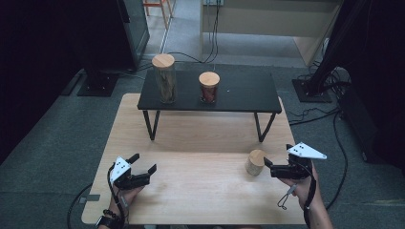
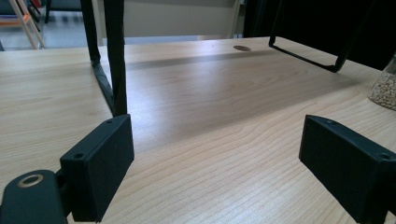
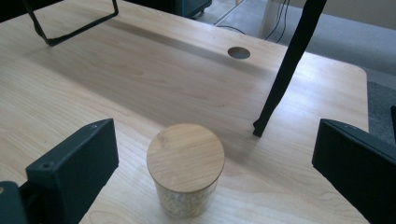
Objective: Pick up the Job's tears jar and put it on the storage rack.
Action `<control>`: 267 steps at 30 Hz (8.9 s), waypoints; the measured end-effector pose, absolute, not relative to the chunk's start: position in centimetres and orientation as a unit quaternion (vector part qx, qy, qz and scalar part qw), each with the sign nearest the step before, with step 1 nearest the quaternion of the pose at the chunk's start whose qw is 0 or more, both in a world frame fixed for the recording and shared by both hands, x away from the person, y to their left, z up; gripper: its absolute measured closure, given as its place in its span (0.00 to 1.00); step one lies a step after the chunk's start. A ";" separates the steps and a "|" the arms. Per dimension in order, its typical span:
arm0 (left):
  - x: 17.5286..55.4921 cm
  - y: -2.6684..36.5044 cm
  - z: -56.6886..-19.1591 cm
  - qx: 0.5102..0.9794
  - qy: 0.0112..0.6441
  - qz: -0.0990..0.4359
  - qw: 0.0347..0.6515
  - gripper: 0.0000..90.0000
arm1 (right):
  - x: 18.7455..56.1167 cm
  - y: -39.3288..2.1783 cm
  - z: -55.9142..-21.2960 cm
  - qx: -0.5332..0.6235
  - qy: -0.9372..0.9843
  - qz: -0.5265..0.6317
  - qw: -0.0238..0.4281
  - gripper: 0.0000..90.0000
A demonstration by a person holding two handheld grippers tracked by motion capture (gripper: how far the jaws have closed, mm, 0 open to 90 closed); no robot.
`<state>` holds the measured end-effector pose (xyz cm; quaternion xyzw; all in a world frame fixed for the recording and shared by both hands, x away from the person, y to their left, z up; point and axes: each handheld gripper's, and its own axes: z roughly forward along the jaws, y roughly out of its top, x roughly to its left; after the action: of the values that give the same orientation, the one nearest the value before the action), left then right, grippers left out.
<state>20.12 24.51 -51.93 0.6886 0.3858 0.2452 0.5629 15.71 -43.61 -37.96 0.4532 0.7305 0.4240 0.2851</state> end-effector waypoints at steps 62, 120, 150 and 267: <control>20.0 24.4 -51.9 0.691 0.382 0.247 0.562 0.11 | 15.7 -43.5 -46.6 0.489 0.741 0.393 0.239 0.00; 20.1 24.6 -52.0 0.690 0.378 0.244 0.567 0.11 | 19.5 -40.4 -47.0 0.483 0.740 0.400 0.242 0.09; 20.1 24.5 -52.0 0.690 0.378 0.244 0.566 0.11 | 19.0 -40.6 -46.8 0.476 0.736 0.408 0.257 0.28; 20.1 24.6 -52.0 0.692 0.375 0.244 0.566 0.11 | 17.6 -41.9 -36.6 0.463 0.740 0.407 0.268 0.28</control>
<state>20.12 24.58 -52.00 0.6922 0.3753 0.2443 0.5660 17.64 -41.91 -36.60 0.4631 0.7403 0.4073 0.2676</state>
